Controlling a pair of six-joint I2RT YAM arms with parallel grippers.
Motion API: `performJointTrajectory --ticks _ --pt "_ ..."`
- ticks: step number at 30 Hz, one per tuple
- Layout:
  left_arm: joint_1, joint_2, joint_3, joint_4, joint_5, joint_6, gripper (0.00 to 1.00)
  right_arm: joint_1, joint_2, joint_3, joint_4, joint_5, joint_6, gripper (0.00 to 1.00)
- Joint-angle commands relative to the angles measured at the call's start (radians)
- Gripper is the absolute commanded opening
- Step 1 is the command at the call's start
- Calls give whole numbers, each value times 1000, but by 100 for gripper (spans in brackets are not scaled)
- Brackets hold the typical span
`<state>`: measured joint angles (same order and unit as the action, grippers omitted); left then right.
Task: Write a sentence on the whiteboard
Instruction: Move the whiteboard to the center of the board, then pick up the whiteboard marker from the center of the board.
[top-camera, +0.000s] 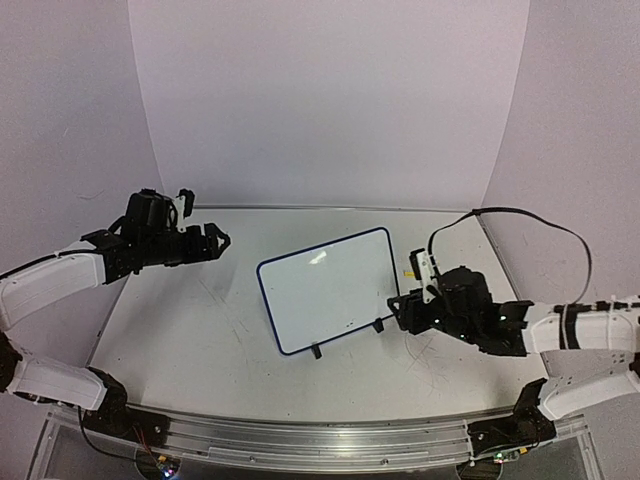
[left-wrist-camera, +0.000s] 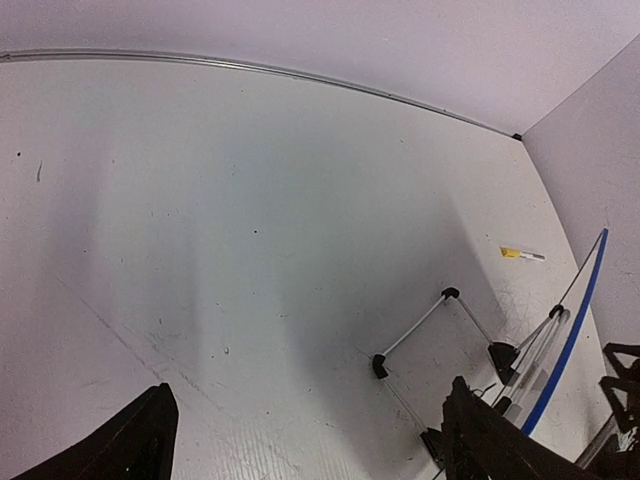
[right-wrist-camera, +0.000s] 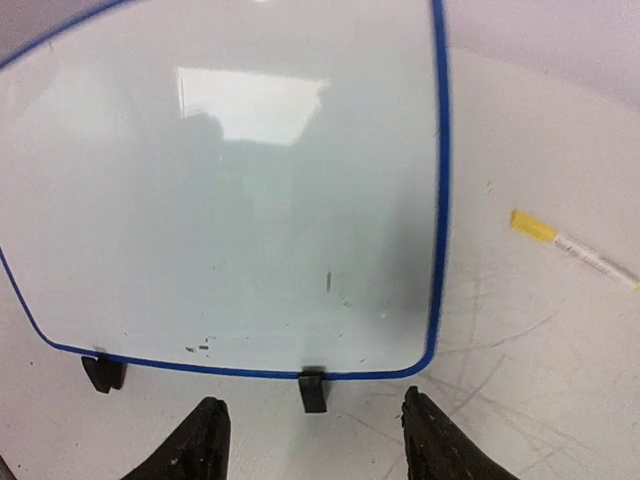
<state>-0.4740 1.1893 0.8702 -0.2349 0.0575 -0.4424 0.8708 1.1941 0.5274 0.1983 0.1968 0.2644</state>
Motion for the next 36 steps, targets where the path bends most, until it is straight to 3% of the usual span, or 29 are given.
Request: performJointTrajectory --ticks 1,5,7,9,12,16,25,30,36 --pt "1 23 59 28 -4 17 93 -45 -202 2 -132 152 17 65" --pt "0 33 69 37 7 18 93 -255 -266 28 -165 77 96 72" --pt "0 31 65 41 10 21 93 -368 -255 44 -170 24 165 90" --pt "0 29 57 42 9 26 93 -511 -164 111 -209 -71 242 98" --pt "0 7 50 40 14 26 93 -624 55 287 -347 -211 331 98" --pt "0 -27 40 39 -1 30 93 -639 347 575 -555 -205 478 98" --pt "0 -79 9 21 -6 59 93 -639 717 959 -885 -88 939 98" --pt "0 -101 3 19 -16 80 94 -640 847 1070 -1028 -95 1086 98" --pt "0 -123 22 13 -32 114 94 -639 898 1072 -1035 -83 1209 85"
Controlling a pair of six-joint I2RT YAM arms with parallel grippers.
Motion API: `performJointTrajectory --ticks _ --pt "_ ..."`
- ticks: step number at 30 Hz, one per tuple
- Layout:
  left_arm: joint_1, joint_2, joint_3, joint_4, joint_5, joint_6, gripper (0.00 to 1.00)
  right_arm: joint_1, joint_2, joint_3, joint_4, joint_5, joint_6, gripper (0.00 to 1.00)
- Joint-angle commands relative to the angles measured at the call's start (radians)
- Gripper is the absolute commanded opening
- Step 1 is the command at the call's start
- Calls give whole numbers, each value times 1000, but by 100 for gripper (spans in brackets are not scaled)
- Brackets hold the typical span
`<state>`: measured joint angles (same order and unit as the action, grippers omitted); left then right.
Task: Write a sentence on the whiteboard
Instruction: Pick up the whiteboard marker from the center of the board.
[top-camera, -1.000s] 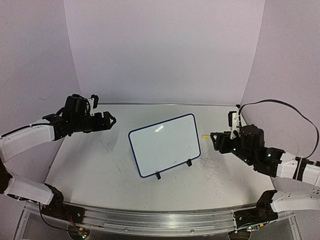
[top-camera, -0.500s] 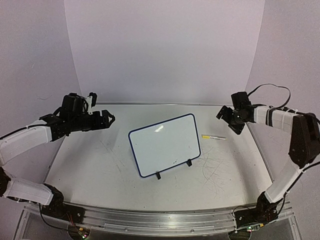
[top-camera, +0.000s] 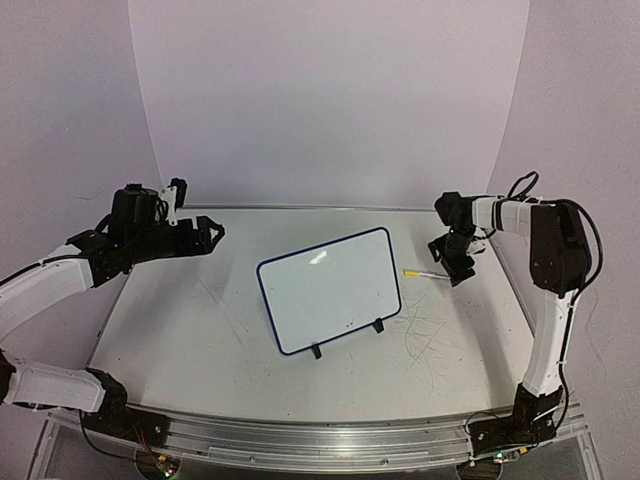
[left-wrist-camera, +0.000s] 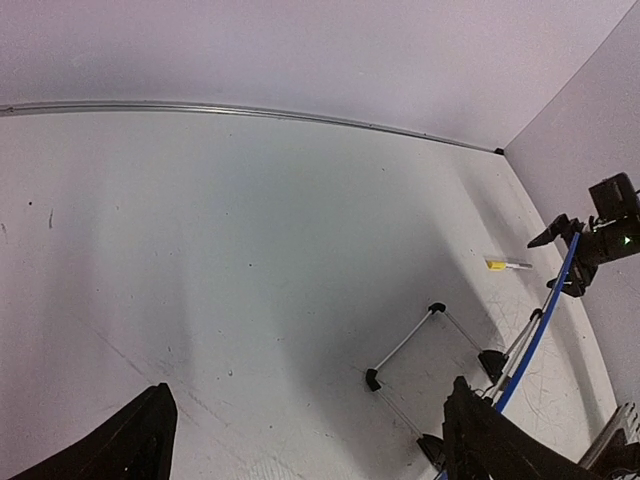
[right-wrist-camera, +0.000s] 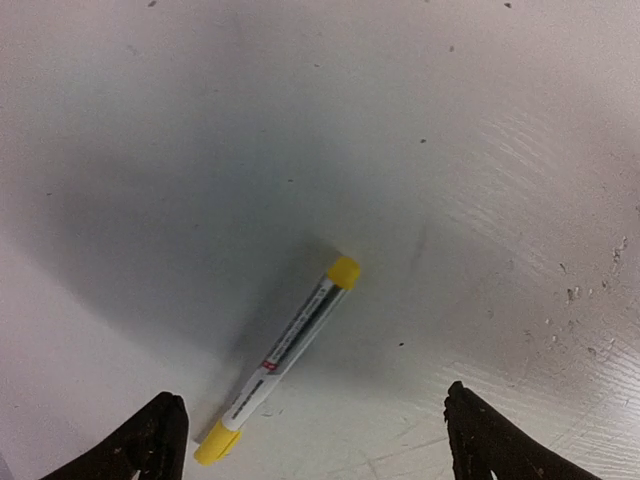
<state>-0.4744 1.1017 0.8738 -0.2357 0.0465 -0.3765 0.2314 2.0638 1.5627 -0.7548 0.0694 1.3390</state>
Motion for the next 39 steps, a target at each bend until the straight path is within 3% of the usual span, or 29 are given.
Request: performJointTrajectory --ticks 1,7,17,21,25,32,39 --pt "0 -36 24 11 -21 56 94 0 37 43 -81 50 144 83" --pt "0 -47 37 -2 -20 83 94 0 103 77 -84 75 185 71" --pt "0 -86 23 -18 -15 71 94 -1 171 141 -93 105 202 69" --pt "0 -94 28 -25 -8 65 94 0 207 141 -101 83 210 40" --pt "0 -97 43 -38 3 60 94 -1 236 147 -103 78 219 37" --pt "0 -106 68 -56 15 35 94 -2 203 168 -103 95 201 2" --pt "0 -89 89 -59 71 -40 95 -17 26 191 -70 206 -16 0"
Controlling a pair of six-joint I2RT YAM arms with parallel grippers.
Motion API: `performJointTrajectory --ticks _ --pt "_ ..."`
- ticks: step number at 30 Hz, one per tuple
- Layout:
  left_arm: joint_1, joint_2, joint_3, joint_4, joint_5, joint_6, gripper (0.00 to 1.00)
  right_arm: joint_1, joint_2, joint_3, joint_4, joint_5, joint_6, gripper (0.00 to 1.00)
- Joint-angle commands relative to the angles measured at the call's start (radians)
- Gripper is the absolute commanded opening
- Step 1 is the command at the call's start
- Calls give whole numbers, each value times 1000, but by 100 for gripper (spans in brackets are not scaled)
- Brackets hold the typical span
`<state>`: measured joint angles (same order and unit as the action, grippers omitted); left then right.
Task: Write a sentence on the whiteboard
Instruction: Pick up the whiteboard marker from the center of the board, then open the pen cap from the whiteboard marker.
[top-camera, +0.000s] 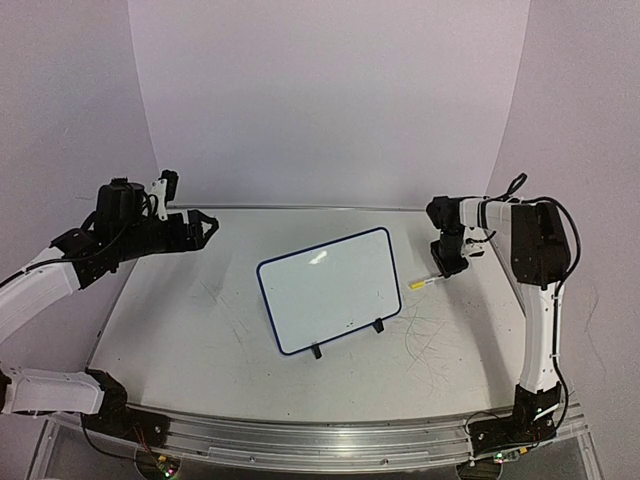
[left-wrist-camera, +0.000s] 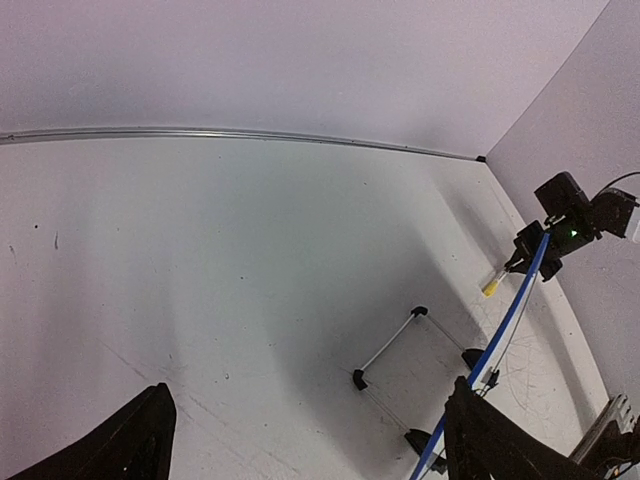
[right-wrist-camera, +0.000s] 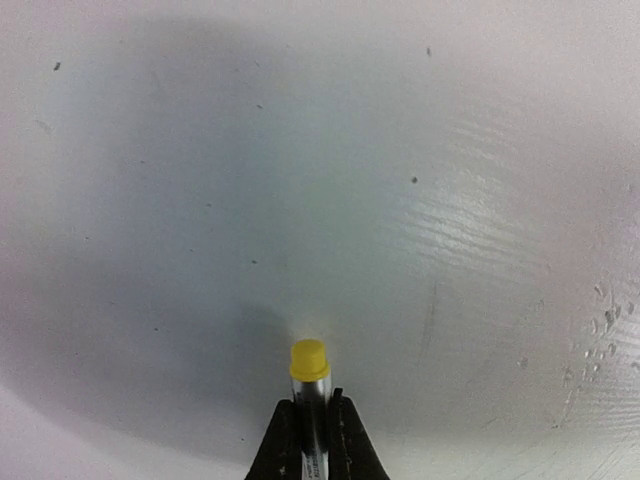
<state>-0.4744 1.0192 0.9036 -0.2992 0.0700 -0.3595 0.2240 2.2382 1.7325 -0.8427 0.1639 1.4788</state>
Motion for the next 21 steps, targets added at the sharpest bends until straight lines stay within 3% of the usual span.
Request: performJointTrajectory --ticks 1,4,7,9,11,15,21 --pt "0 -5 64 8 60 -73 94 -10 -192 -10 44 132 -214 0" --pt "-1 8 75 59 160 -124 93 -10 -395 -205 267 134 -469 0" --pt "-17 29 77 181 315 -196 93 -10 -632 -459 552 30 -760 0" --pt "-75 57 97 243 345 -220 92 -9 -789 -608 752 -149 -939 0" --pt "-201 115 143 254 292 -199 93 -7 -900 -701 886 -395 -1065 0" --pt "-396 268 243 315 236 -191 91 36 -1046 -796 1038 -604 -1045 0" --pt "-582 487 343 446 157 -187 88 193 -1183 -893 1247 -645 -898 0"
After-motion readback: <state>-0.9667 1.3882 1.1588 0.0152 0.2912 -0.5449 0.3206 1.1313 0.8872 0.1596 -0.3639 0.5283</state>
